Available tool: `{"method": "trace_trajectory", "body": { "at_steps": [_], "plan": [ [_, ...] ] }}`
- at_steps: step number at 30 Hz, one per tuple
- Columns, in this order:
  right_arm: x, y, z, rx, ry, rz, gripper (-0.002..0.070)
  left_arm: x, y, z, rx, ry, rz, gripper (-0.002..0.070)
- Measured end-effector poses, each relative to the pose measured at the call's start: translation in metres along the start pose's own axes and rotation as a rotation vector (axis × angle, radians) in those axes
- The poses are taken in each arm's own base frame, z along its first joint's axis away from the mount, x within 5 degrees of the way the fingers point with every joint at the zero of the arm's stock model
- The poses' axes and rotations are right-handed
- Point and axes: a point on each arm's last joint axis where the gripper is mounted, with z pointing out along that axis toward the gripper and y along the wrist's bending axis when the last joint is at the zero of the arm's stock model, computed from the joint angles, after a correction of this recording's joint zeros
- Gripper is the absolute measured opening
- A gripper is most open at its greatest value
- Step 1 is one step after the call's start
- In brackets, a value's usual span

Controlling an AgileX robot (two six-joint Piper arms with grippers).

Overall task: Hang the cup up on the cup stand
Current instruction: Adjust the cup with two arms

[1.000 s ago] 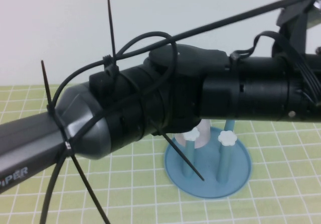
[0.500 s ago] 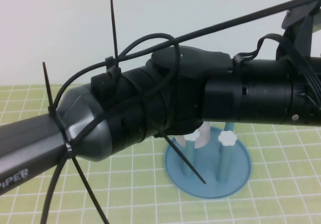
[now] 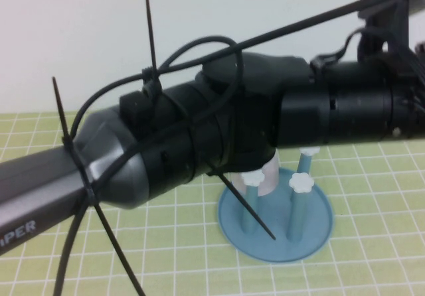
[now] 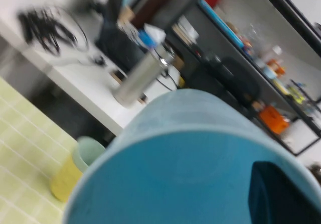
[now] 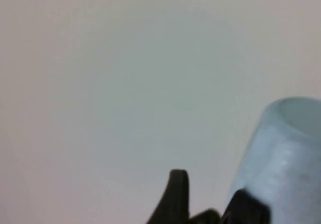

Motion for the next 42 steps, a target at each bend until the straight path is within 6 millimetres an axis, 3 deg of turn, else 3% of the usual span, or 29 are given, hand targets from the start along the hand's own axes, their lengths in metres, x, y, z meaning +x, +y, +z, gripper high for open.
{"method": "trace_trajectory", "body": {
  "at_steps": [1,3,4,8,9,11,12,13,22,24,25,32,42],
  "plan": [
    [-0.001,0.0,0.002,0.003,-0.012,0.002,0.0692,-0.011,-0.013,-0.004,0.055,-0.063,-0.042,0.0],
    [-0.004,-0.002,0.006,0.021,-0.032,0.01,0.0692,-0.014,-0.016,-0.004,0.067,-0.067,-0.028,0.0],
    [-0.005,-0.003,0.009,0.032,-0.037,0.014,0.0692,-0.007,-0.005,0.0,0.01,-0.02,0.046,0.0009],
    [-0.009,-0.012,0.023,0.105,-0.05,0.017,0.0692,-0.002,-0.011,0.004,0.007,-0.018,0.05,0.0009],
    [-0.009,-0.014,0.027,0.125,-0.052,0.028,0.0689,-0.004,-0.025,0.004,0.048,-0.063,-0.028,0.0],
    [-0.011,-0.019,0.033,0.16,-0.052,0.044,0.0678,0.003,-0.031,0.009,0.04,-0.058,-0.018,0.0],
    [-0.012,-0.021,0.036,0.17,-0.058,0.052,0.0671,0.009,-0.021,0.012,-0.011,-0.018,0.063,0.001],
    [-0.013,-0.021,0.037,0.173,-0.067,0.056,0.0665,0.011,-0.024,0.014,-0.017,-0.019,0.066,0.001],
    [-0.013,-0.021,0.037,0.166,-0.077,0.094,0.0599,0.015,-0.026,0.017,-0.046,-0.03,0.102,0.001],
    [-0.013,-0.02,0.036,0.162,-0.077,0.096,0.0596,0.015,-0.026,0.017,-0.045,-0.032,0.073,0.001],
    [-0.013,-0.02,0.036,0.161,-0.077,0.098,0.0595,0.009,-0.035,0.014,-0.002,-0.07,-0.057,0.0],
    [-0.011,0.0,0.037,0.106,-0.059,0.04,0.0574,0.014,-0.025,0.017,-0.057,-0.041,0.035,0.001],
    [-0.002,0.001,0.037,0.119,0.051,-0.03,0.0582,0.016,-0.032,0.017,0.005,-0.009,0.056,0.001]
  ]
}}
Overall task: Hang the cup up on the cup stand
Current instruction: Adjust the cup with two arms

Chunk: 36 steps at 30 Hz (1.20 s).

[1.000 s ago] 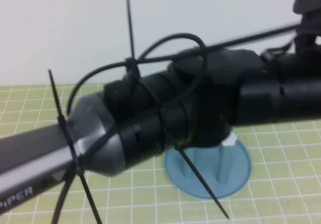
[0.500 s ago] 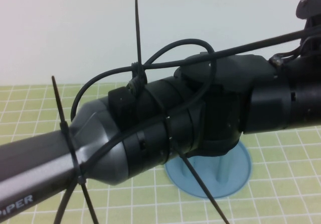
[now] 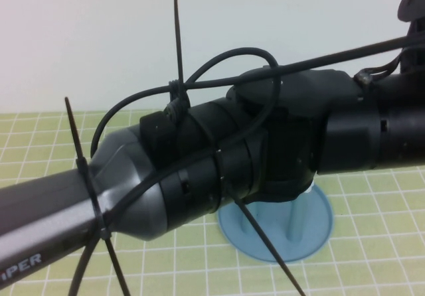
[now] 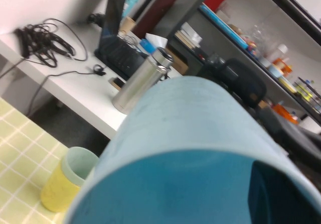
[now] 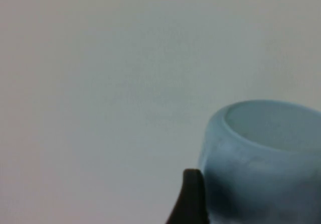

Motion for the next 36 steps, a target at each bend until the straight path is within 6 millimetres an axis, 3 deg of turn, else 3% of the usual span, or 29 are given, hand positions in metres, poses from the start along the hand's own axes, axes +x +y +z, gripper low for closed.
{"method": "trace_trajectory", "body": {
  "at_steps": [21,22,25,26,33,36],
  "plan": [
    [0.0,0.005,-0.003,-0.031,-0.011,-0.037,0.0591,0.004,-0.01,-0.003,0.14,0.067,0.061,0.0013],
    [0.0,0.005,-0.003,-0.03,-0.011,-0.042,0.0591,0.004,-0.03,-0.007,0.29,0.075,-0.007,0.0],
    [0.0,0.005,-0.003,-0.033,-0.012,-0.049,0.0587,0.005,-0.03,-0.007,0.286,0.088,0.014,0.0],
    [0.0,0.006,-0.003,-0.034,-0.012,-0.053,0.0584,0.005,-0.011,-0.003,0.154,0.072,0.066,0.0015],
    [0.0,0.006,-0.004,-0.038,-0.014,-0.061,0.0576,0.005,-0.011,-0.003,0.154,0.076,0.072,0.0024],
    [0.0,0.006,-0.004,-0.037,-0.007,-0.067,0.0571,0.008,-0.012,-0.003,0.161,0.106,0.113,0.0089]
  ]
}}
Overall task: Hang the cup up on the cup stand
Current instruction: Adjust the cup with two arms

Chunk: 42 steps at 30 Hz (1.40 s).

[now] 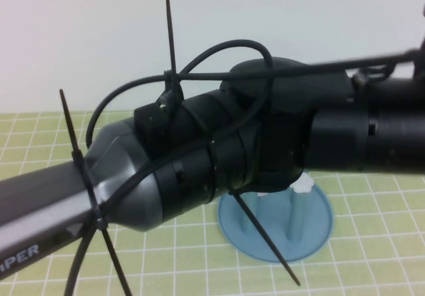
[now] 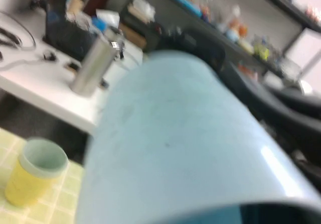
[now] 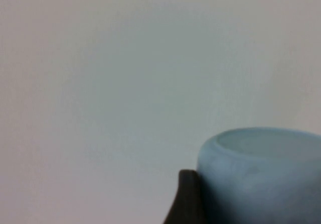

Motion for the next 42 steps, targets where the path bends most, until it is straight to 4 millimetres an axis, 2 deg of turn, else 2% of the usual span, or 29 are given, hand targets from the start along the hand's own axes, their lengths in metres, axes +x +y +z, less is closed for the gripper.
{"method": "trace_trajectory", "body": {
  "at_steps": [3,7,10,15,17,19,22,24,27,32,36,42],
  "plan": [
    [-0.003,-0.001,0.001,0.004,-0.031,-0.015,0.0566,0.007,-0.008,0.002,0.059,0.057,0.006,0.0212],
    [-0.005,-0.001,0.002,0.007,-0.046,-0.028,0.0561,0.007,-0.005,-0.001,0.062,0.079,0.021,0.0355],
    [-0.005,-0.001,0.002,0.006,-0.051,-0.046,0.0561,0.003,0.005,-0.009,0.052,0.099,0.007,0.0387],
    [-0.006,-0.001,0.003,0.008,-0.058,-0.091,0.0561,-0.002,0.019,-0.029,0.095,0.18,-0.023,0.0397],
    [-0.007,-0.001,0.003,0.011,-0.064,-0.132,0.0561,-0.004,0.023,-0.037,0.119,0.209,-0.03,0.0384],
    [-0.008,-0.001,0.003,0.012,-0.077,-0.179,0.0561,-0.006,0.03,-0.046,0.118,0.227,-0.033,0.034],
    [-0.009,-0.001,0.003,0.015,-0.089,-0.245,0.056,-0.009,0.037,-0.056,0.114,0.255,-0.027,0.0216],
    [-0.01,-0.001,0.003,0.017,-0.099,-0.279,0.056,-0.011,0.041,-0.061,0.114,0.26,-0.028,0.0104],
    [-0.011,-0.001,0.002,0.022,-0.114,-0.354,0.0559,-0.014,0.045,-0.067,0.098,0.258,-0.024,0.0028],
    [-0.012,-0.001,0.002,0.036,-0.117,-0.583,0.0553,-0.015,0.048,-0.074,0.011,0.294,0.017,0.0004],
    [-0.012,-0.001,0.002,0.044,-0.115,-0.705,0.0545,-0.018,0.047,-0.084,-0.158,0.349,0.08,0.0],
    [-0.009,-0.001,0.003,0.044,-0.082,-0.873,0.054,-0.025,0.034,-0.108,-0.363,0.429,0.182,-0.0001]
  ]
}}
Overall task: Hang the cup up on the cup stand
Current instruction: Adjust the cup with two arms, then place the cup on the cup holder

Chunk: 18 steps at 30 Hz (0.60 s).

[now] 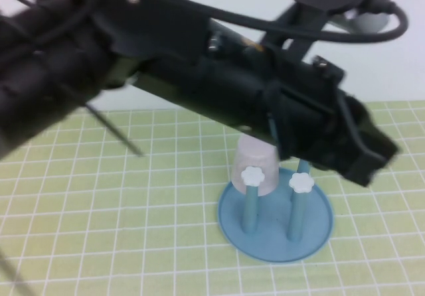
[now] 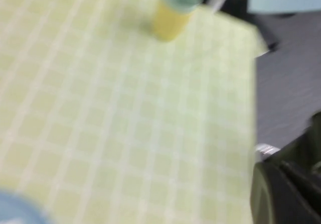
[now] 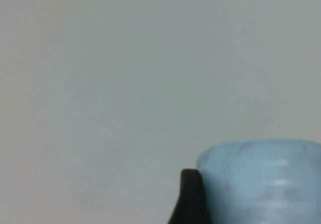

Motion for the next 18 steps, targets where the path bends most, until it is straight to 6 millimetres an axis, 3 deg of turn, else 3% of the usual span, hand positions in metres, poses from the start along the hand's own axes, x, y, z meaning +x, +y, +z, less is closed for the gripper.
{"method": "trace_trajectory", "body": {
  "at_steps": [10,15,18],
  "plan": [
    [0.004,0.008,0.0,-0.077,0.055,-0.219,0.054,0.011,0.003,-0.062,-0.487,0.103,0.051,-0.0001],
    [-0.003,0.023,0.012,-0.176,0.112,-0.314,0.054,0.039,0.002,-0.096,-0.738,0.123,-0.011,-0.0001],
    [-0.006,0.028,0.027,-0.224,0.14,-0.336,0.054,0.054,-0.003,-0.109,-0.797,0.107,-0.015,-0.0001]
  ]
}}
